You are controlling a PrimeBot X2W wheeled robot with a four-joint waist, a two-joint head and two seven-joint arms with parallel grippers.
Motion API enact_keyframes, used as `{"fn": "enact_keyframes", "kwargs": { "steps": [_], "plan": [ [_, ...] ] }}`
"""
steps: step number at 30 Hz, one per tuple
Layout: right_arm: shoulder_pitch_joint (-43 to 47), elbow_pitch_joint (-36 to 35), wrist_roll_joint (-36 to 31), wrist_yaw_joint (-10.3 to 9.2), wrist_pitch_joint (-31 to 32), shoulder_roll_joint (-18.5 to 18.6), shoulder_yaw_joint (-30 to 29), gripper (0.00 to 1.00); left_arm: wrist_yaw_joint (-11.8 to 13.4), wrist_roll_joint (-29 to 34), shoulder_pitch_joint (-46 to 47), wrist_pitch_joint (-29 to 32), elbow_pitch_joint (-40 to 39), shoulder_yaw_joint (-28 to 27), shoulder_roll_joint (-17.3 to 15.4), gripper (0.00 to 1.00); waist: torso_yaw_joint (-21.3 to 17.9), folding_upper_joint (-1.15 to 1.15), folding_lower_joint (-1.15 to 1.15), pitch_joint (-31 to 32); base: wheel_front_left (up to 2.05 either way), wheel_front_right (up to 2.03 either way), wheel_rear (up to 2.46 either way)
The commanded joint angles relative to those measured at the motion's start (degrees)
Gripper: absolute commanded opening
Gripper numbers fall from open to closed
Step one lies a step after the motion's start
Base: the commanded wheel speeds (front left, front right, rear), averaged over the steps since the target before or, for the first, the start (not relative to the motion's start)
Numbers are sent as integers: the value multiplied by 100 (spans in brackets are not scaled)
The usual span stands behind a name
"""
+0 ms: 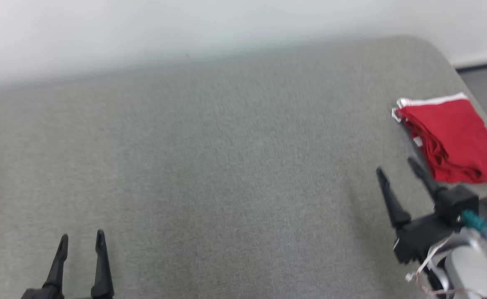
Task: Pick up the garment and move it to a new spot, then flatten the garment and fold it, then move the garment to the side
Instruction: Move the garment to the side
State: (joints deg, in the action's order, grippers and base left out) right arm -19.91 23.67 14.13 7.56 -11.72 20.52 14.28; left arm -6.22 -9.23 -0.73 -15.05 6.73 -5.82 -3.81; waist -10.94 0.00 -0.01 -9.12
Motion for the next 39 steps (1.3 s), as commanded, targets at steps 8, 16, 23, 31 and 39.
{"fn": "enact_keyframes", "kwargs": {
  "steps": [8, 16, 23, 31, 39],
  "plan": [
    [641, -175, 136, -17, -131, -265, -83, 100, 0, 20, -359, -17, 195, -246, 75, 100, 295, 0, 1, 774, 0, 0, 0],
    [1046, -350, 66, -17, -87, -499, -285, 100, -51, 67, -726, -17, 419, -398, 88, 100, 398, 0, 1, 1094, 0, 0, 0],
    [1432, -438, 65, -17, -118, -686, -622, 100, -83, 90, -850, -17, 543, -482, 93, 100, 536, 0, 1, 1218, 0, 0, 0],
    [1732, -477, -23, -17, -180, -878, -873, 100, -113, 74, -847, -17, 627, -383, 95, 100, 599, 0, 1, 1275, 0, 0, 0],
    [1902, -453, -66, -17, -214, -967, -949, 100, -127, 37, -713, -17, 634, -275, 95, 100, 677, 0, 1, 1315, 0, 0, 0]
  ]
}}
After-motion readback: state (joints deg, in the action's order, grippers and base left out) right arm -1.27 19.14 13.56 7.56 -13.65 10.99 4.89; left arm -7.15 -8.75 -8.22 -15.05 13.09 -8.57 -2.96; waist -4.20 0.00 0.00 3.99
